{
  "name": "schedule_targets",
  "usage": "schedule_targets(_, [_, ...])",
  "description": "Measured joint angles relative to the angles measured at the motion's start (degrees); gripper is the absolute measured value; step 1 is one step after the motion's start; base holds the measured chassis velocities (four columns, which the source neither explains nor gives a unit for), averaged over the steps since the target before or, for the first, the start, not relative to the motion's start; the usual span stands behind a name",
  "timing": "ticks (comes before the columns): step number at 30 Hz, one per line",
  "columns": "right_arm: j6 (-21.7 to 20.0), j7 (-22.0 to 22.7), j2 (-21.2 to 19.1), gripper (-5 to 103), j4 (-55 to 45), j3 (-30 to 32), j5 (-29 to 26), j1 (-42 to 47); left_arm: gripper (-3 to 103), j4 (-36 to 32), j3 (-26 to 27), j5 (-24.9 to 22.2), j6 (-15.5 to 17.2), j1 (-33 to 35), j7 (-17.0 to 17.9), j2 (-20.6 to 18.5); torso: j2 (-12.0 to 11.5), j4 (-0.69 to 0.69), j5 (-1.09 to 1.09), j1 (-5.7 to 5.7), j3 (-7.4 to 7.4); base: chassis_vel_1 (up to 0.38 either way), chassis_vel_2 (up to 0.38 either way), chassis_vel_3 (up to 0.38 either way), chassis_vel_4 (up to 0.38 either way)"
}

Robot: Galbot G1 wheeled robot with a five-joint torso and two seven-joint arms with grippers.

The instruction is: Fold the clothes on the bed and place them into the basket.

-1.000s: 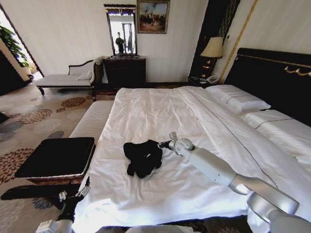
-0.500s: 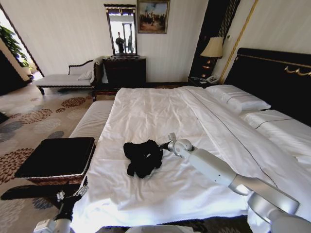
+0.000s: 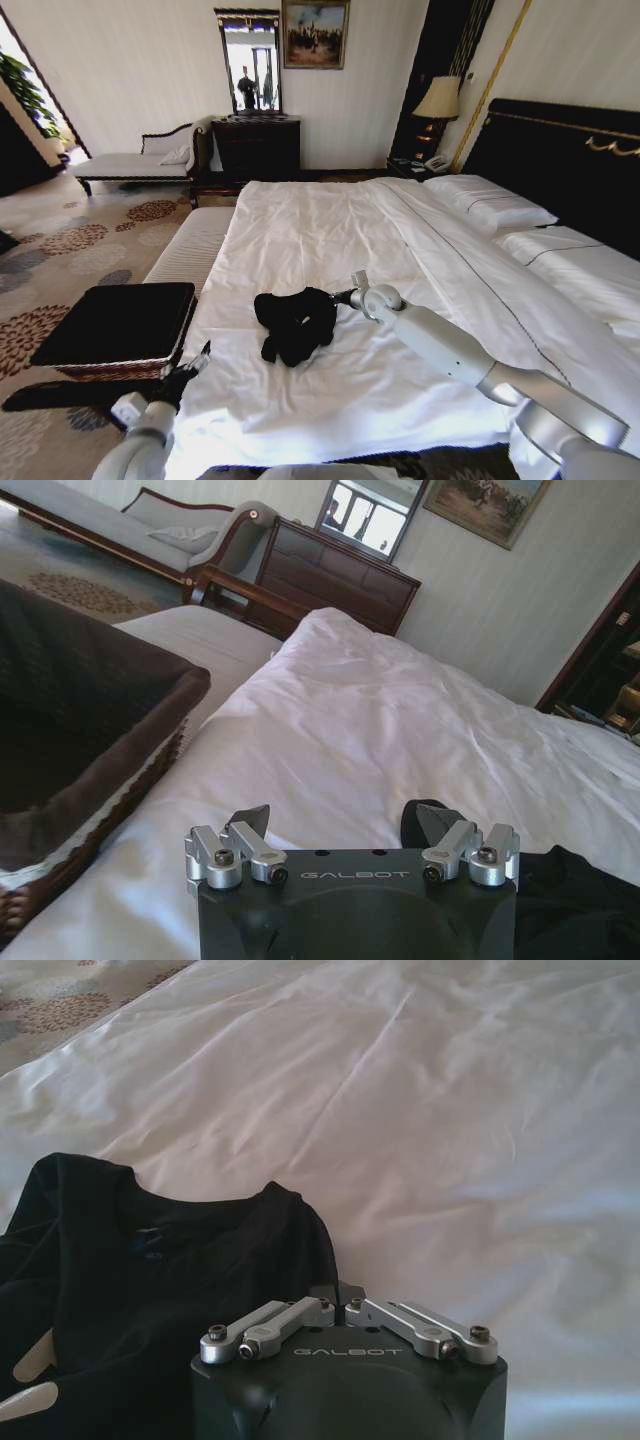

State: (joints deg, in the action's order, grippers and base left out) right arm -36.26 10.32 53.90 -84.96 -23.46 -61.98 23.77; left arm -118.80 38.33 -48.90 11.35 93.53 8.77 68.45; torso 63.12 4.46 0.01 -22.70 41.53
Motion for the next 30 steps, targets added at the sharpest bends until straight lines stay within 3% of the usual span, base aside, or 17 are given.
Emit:
schedule_targets(7, [0.02,0.21,-0.23,1,-0.09,0.32,0.06,0.67,84,8.24,-8.98,-3.28,2.00,-10.89,2.24,-1.39,0.00,-0.02,-0.01,0.00,0.00,0.000,0.000,0.000,0.000])
schedule_targets(10, [0.02,0.30,-0.17,1,-0.02,0.32,-0.01,0.60,87,10.62,-10.78,-3.35,2.06,-13.47,2.47,-1.21,0.00,0.00,-0.01,0.00,0.00,0.000,0.000,0.000,0.000])
schedule_targets(13, [0.02,0.47,-0.09,1,0.09,0.32,-0.17,0.44,84,13.92,-12.22,-3.87,2.33,-16.94,2.52,-0.44,0.00,-0.02,-0.01,0.00,0.00,0.000,0.000,0.000,0.000])
schedule_targets(18, [0.02,0.72,-0.06,1,0.81,0.38,-0.91,0.42,83,22.27,-15.05,-9.61,4.89,-25.71,3.05,1.78,0.00,0.00,-0.01,0.00,0.00,0.000,0.000,0.000,0.000])
schedule_targets(26, [-0.04,1.04,0.05,1,0.94,0.14,-1.56,0.21,82,27.55,-18.43,-10.58,5.55,-30.21,1.85,2.30,0.00,-0.01,0.00,0.00,0.00,0.000,0.000,0.000,0.000])
schedule_targets(30, [-0.08,1.11,0.04,1,1.05,0.15,-1.79,0.19,73,28.69,-19.26,-11.83,5.78,-31.84,1.81,3.14,0.00,-0.01,0.00,0.00,0.00,0.000,0.000,0.000,0.000])
